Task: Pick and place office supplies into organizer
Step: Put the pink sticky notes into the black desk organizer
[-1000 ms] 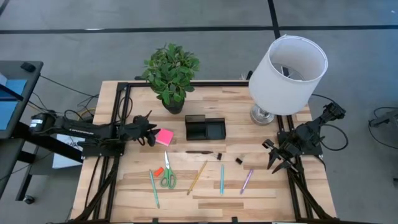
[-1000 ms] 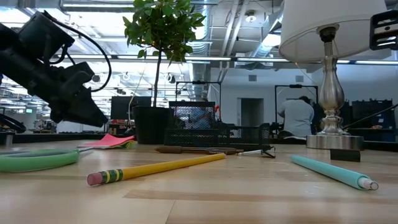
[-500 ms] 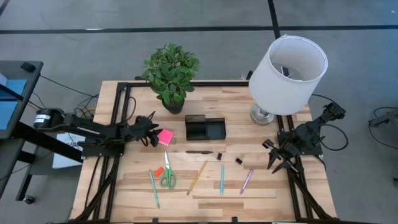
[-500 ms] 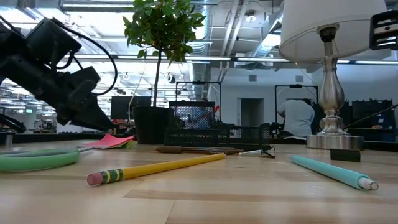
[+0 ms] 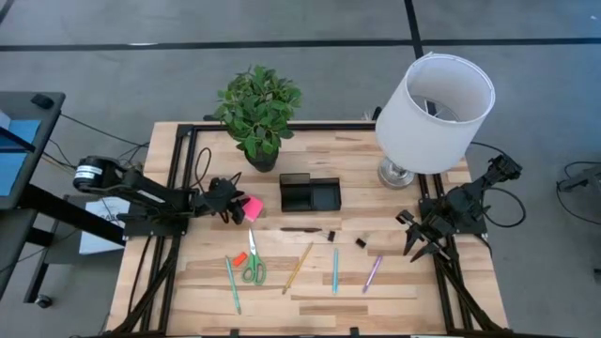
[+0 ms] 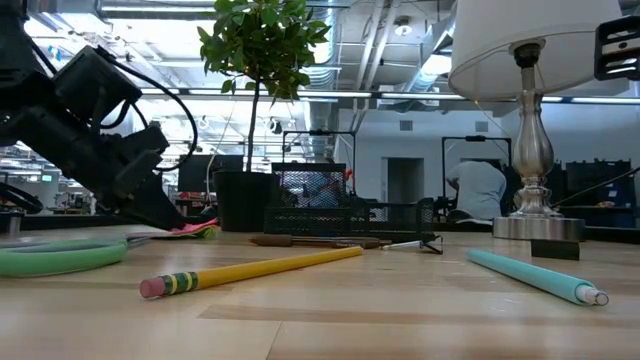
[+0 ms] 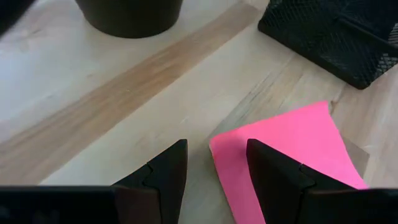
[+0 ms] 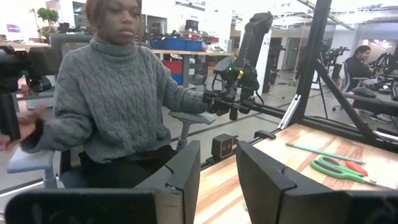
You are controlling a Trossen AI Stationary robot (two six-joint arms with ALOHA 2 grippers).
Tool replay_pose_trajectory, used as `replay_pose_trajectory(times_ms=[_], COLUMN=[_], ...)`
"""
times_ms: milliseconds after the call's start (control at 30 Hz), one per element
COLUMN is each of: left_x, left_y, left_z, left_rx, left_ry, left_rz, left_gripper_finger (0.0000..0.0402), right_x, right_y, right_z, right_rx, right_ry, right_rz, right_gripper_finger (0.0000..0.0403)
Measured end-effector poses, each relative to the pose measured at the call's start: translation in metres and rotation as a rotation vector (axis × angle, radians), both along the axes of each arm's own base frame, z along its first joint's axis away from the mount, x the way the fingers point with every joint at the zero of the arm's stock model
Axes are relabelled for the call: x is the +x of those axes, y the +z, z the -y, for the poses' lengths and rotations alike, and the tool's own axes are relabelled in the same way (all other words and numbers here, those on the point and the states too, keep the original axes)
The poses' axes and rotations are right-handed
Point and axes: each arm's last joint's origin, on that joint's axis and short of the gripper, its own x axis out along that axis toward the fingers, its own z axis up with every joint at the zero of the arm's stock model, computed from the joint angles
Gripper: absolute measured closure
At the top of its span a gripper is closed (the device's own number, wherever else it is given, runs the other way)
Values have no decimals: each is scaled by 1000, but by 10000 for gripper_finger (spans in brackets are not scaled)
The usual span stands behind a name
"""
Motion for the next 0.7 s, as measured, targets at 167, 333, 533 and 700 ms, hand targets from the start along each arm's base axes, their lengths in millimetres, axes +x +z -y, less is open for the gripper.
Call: replay_pose_trajectory(times_ms=[167, 333, 533, 700], left_x=[4, 5, 6, 7], left_y=[-3, -9, -10, -9], left_z=[1, 1, 1, 1], left_rx=[1, 9, 20, 11], left_ry=[-56, -56, -63, -63], left_rz=[1, -30, -23, -10], left_gripper_finger=[244, 251, 316, 390], right_x=[0, 0, -1, 0], right_y=[0, 4, 11, 18], right_z=[0, 0, 1, 4], right_rx=[-79, -72, -50, 66], right_ry=[-7, -10, -22, -70], right_rz=[90, 136, 227, 204], right_gripper_finger=[305, 305, 305, 305])
